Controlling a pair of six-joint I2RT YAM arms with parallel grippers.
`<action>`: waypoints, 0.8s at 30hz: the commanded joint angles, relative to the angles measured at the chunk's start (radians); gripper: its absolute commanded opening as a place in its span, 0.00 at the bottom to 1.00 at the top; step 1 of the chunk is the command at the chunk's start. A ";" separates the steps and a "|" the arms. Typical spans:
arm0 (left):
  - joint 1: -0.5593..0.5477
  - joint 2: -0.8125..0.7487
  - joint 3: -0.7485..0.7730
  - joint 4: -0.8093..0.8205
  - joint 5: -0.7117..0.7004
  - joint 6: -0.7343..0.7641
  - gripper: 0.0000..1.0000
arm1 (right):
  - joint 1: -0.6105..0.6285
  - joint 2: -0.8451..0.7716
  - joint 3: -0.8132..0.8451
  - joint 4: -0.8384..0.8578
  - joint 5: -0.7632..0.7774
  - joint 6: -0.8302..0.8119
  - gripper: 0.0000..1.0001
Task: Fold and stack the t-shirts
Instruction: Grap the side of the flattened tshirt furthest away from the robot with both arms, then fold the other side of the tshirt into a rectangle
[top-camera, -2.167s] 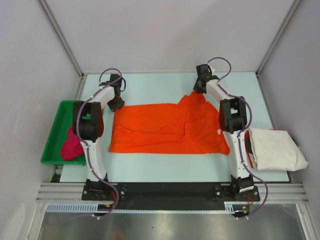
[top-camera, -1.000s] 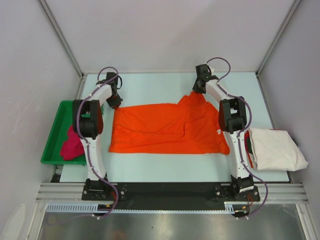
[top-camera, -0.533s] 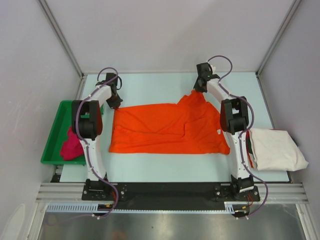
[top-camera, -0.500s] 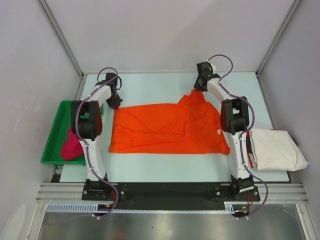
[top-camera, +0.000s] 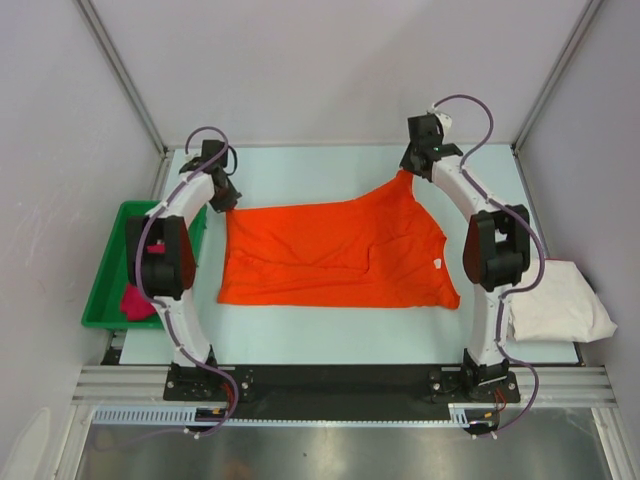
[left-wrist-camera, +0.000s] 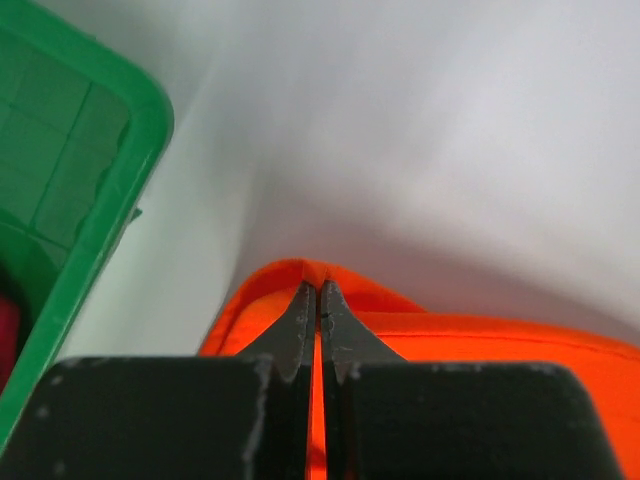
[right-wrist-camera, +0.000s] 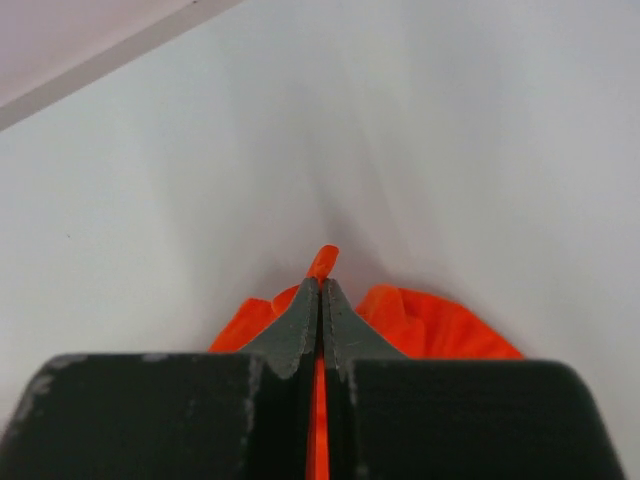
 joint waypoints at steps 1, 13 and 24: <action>-0.031 -0.126 -0.068 0.026 -0.019 0.027 0.00 | 0.004 -0.160 -0.132 0.036 0.061 -0.001 0.00; -0.047 -0.324 -0.214 0.007 -0.042 0.043 0.00 | 0.015 -0.515 -0.427 0.006 0.116 0.031 0.00; -0.045 -0.476 -0.375 0.001 -0.070 0.065 0.00 | 0.139 -0.788 -0.696 -0.078 0.181 0.100 0.00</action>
